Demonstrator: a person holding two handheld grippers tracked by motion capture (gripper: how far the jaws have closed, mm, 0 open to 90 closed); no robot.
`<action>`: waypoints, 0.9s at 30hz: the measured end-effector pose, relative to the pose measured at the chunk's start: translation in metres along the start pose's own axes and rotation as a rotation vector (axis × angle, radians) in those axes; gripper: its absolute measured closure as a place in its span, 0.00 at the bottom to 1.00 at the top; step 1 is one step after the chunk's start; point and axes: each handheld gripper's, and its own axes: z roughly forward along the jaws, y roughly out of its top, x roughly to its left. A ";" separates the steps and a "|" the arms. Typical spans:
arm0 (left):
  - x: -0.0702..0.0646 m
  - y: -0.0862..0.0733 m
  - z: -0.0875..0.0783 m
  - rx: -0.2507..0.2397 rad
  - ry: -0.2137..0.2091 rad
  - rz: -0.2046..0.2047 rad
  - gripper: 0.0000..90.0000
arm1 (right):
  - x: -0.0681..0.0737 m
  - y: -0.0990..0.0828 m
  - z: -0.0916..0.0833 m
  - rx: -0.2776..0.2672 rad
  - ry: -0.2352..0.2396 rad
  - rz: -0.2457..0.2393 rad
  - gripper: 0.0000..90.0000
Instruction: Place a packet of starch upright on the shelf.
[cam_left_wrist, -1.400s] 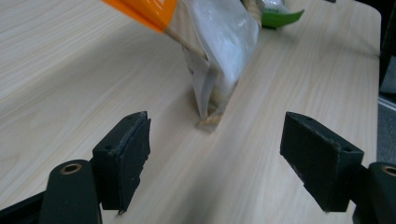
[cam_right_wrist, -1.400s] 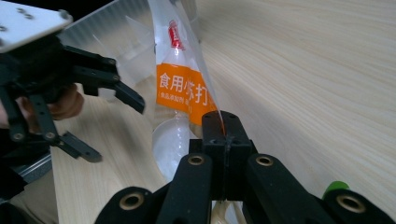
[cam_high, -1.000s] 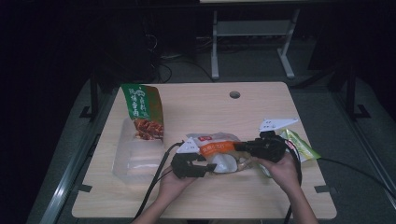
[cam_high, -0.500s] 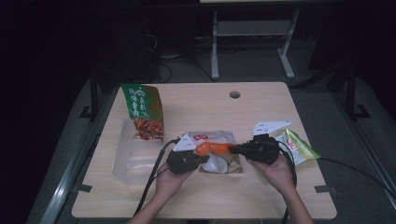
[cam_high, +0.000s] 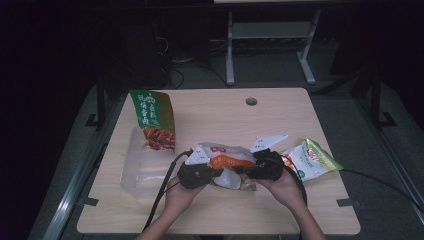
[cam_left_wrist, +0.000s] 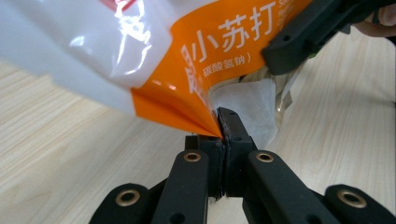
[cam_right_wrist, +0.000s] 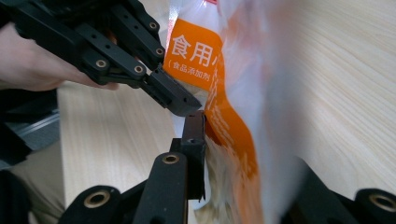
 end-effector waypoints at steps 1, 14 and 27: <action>0.000 0.000 0.000 0.000 0.002 0.002 0.98 | 0.001 0.000 0.001 0.002 -0.020 -0.008 0.89; -0.013 -0.011 -0.014 -0.008 0.065 0.031 0.58 | -0.002 -0.005 -0.004 -0.024 -0.034 0.031 0.99; -0.020 -0.020 -0.034 -0.007 0.031 0.041 0.49 | -0.009 -0.006 -0.018 -0.081 -0.031 0.087 1.00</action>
